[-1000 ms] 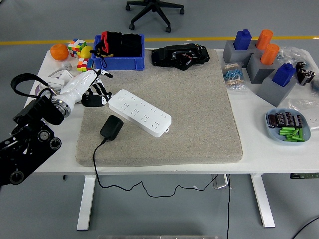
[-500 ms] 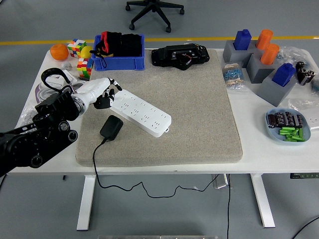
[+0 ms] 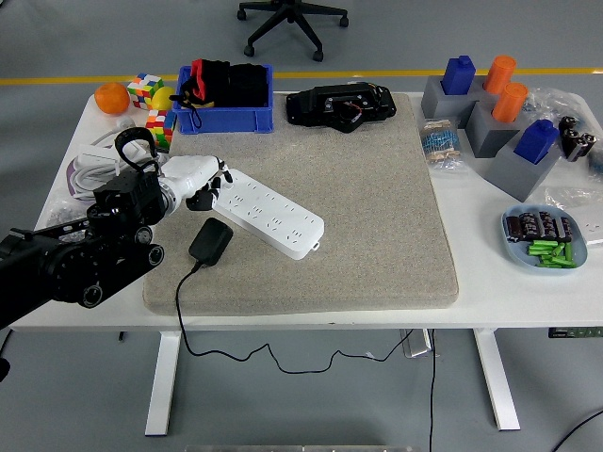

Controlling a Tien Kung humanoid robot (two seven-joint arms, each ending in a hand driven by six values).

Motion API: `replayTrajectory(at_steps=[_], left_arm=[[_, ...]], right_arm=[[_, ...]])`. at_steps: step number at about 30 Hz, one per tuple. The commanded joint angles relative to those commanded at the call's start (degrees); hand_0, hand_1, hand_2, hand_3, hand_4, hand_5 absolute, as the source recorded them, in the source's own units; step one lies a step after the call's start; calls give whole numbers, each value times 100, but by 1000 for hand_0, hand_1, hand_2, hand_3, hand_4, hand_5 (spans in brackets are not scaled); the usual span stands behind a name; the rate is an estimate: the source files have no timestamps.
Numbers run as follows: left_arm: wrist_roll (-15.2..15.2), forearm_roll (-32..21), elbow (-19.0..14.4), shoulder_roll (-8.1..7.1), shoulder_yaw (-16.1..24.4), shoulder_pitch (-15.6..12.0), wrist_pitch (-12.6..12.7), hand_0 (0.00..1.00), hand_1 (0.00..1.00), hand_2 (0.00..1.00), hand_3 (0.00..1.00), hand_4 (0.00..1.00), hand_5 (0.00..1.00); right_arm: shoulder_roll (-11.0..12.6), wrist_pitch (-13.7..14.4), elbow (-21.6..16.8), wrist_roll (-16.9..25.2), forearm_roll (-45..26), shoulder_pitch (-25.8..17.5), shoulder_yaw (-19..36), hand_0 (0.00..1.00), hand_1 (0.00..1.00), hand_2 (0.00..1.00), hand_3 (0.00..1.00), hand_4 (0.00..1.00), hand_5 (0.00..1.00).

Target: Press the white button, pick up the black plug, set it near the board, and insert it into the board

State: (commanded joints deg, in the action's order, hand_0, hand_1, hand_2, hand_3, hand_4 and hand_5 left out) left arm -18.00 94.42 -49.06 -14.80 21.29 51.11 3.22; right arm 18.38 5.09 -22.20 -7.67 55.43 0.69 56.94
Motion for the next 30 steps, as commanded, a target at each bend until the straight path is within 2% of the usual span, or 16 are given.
replayTrajectory(at_steps=[8,20,24,30], left_arm=[[-68,-17,458,227,-258,136,-76,17,39,110,695,2,2],[-94,20,691,410,-235,166,-101,16,38,111,693,2,2],[-78,171,493,350,51,115,-57,14,38,112,692,2,2],[-106,516,-133,179,670,-62,46,24,49,116,690,2,2]], right_arm=[[17,-1,2,-1,-8,6,-56,560,484,501,509,644,386],[30,2,7,-4,-1,-1,-47,559,485,501,509,643,386],[23,2,-1,-3,5,-12,-8,560,484,501,509,644,386],[-13,1,9,-8,23,-57,58,560,486,501,509,643,386]])
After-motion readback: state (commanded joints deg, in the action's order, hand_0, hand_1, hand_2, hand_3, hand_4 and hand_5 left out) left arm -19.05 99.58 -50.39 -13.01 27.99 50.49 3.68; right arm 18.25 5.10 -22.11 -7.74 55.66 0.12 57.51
